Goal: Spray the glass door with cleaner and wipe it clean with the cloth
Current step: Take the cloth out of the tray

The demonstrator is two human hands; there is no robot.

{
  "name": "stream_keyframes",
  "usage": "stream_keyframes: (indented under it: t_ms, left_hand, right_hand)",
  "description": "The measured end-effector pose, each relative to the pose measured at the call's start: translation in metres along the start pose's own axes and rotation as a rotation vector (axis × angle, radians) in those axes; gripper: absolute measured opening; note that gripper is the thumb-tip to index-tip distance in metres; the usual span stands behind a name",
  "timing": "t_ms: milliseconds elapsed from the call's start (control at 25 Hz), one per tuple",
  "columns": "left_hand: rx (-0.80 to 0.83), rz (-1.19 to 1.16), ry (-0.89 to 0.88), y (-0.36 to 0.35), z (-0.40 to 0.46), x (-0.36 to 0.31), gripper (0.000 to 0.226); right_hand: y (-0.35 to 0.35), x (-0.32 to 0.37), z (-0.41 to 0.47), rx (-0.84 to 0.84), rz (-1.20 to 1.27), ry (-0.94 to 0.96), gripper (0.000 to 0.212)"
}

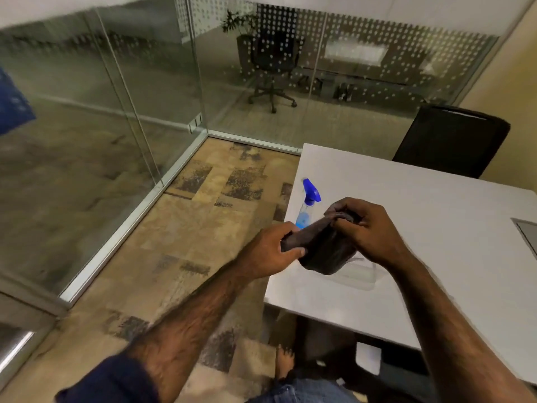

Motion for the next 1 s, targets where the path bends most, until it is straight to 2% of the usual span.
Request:
stream_keyframes:
  t_ms: [280,480,600,760,920,1000]
  left_hand:
    - [-0.430,-0.206,0.266,0.098,-0.120,0.062,0.015]
    - [-0.747,-0.334,0.247,0.165,-0.197,0.080,0.013]
    - [-0.860,-0.277,0.249,0.203,-0.234,0.087,0.018]
    - [-0.867,-0.126,0.273,0.250,-0.271,0.090,0.013]
    - [-0.612,0.184,0.364,0.285,-0.291,0.090,0.015]
    - [-0.554,0.265,0.404,0.300,-0.300,0.095,0.012]
  right_hand:
    - [-0.090,0.050,0.007,0.156,0.104,0.120,0.016]
    - [-0.167,0.100,0.020,0.321,0.058,0.256,0.018]
    - [-0.217,0.128,0.032,0.433,0.052,0.303,0.019]
    - [-0.296,0.162,0.046,0.643,0.034,0.391,0.022]
    - [-0.379,0.209,0.040,0.844,0.010,0.510,0.051]
    - [-0.416,0.237,0.034,0.960,0.008,0.570,0.054]
Point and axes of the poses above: each hand's wrist, its own z-axis towards the middle knuckle, its own y-axis out of the back of the hand, x = y × z, the point moved 7 cm from there along z, towards the middle knuckle, and after that the axes turned 3 degrees about -y, right-handed, at the moved point
